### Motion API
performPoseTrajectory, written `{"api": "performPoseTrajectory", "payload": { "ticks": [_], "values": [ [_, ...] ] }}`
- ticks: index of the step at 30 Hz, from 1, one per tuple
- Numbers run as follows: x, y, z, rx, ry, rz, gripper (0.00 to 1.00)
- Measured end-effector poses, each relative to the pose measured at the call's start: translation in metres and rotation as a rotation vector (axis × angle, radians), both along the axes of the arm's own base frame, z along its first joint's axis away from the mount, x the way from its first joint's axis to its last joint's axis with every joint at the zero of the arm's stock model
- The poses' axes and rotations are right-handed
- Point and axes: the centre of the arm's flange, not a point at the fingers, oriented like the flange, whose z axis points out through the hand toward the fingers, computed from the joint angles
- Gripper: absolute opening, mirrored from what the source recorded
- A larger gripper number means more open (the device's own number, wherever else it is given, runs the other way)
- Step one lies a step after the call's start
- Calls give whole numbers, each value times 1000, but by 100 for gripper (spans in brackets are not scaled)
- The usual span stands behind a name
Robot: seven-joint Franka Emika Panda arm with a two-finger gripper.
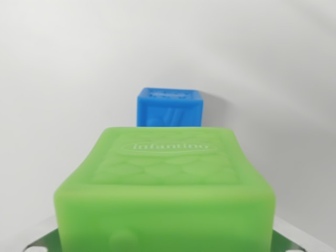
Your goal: Stack cube
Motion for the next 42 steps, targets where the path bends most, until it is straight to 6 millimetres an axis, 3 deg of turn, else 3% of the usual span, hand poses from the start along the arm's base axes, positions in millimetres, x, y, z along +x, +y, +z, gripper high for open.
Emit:
{"api": "performPoseTrajectory", "payload": {
  "ticks": [25, 42],
  "values": [
    [-1, 0, -63, 1, 1, 1, 0],
    [-1, 0, -88, 1, 2, 0, 0]
  ]
}}
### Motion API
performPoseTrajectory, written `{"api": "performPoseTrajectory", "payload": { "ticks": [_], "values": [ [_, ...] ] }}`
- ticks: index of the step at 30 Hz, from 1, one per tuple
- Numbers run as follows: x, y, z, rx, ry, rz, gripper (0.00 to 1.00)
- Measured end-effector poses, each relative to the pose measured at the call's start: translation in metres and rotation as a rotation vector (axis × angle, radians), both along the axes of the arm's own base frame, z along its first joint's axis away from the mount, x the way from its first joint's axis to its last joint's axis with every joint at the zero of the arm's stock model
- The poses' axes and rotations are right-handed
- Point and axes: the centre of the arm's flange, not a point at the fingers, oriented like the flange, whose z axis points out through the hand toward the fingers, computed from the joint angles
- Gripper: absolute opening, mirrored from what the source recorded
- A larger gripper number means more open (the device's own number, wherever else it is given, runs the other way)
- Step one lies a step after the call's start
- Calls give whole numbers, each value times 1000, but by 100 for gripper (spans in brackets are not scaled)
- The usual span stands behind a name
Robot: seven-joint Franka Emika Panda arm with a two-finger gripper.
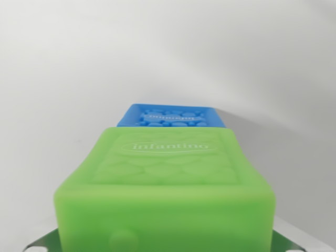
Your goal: Stack cube
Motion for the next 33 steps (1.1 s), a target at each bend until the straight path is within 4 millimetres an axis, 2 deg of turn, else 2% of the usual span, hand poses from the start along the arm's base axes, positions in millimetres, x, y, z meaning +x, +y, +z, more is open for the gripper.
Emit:
{"api": "performPoseTrajectory", "payload": {
  "ticks": [14, 15, 33],
  "values": [
    [0, 0, -8, 0, -1, -1, 0],
    [0, 0, -7, 0, -1, -1, 100],
    [0, 0, -8, 0, -1, 0, 100]
  ]
}}
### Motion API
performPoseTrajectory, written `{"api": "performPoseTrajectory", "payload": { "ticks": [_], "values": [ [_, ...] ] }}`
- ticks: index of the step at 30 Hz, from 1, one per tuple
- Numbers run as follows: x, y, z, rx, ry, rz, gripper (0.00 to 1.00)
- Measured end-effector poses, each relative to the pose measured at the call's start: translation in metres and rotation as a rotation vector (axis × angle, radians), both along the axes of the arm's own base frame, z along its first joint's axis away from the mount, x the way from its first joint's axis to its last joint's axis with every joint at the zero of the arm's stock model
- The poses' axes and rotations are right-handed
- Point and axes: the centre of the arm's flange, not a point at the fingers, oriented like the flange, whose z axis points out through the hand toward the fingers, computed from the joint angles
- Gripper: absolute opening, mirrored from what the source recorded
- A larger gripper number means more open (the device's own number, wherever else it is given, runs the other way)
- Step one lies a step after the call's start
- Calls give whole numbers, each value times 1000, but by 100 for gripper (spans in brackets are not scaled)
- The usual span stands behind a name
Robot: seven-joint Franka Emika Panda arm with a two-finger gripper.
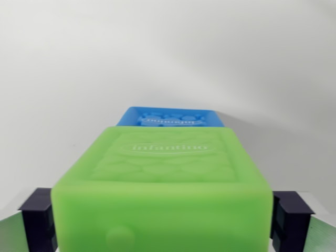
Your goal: Stack cube
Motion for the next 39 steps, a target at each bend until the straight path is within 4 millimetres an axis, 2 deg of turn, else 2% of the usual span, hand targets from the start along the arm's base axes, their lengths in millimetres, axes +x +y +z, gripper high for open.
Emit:
{"api": "performPoseTrajectory", "payload": {
  "ticks": [23, 39],
  "values": [
    [0, 0, 3, -1, -1, 0, 100],
    [1, 0, 42, -6, -2, 0, 100]
  ]
}}
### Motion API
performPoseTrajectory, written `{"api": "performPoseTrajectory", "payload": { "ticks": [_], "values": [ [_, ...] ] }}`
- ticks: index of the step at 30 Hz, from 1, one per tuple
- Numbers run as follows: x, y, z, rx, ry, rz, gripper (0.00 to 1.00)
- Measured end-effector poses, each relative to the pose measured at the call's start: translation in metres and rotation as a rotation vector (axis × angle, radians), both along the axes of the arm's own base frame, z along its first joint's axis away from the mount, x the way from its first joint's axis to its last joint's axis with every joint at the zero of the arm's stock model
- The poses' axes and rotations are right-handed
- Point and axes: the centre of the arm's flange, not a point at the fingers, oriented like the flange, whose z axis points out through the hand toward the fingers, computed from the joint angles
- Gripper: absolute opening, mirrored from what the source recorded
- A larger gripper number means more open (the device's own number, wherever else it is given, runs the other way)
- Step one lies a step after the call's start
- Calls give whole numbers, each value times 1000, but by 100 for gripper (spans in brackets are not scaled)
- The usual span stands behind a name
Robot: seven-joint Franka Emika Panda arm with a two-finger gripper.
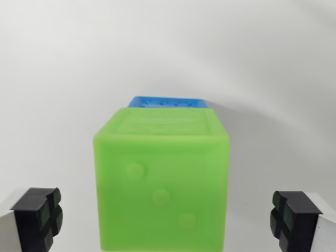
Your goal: Stack cube
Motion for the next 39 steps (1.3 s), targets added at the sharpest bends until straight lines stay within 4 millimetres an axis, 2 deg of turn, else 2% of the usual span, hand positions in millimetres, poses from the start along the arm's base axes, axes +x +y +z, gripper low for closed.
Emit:
{"api": "performPoseTrajectory", "payload": {
  "ticks": [13, 39],
  "values": [
    [0, 0, 47, -2, 0, 0, 100],
    [0, 0, 162, -5, -1, -1, 100]
  ]
}}
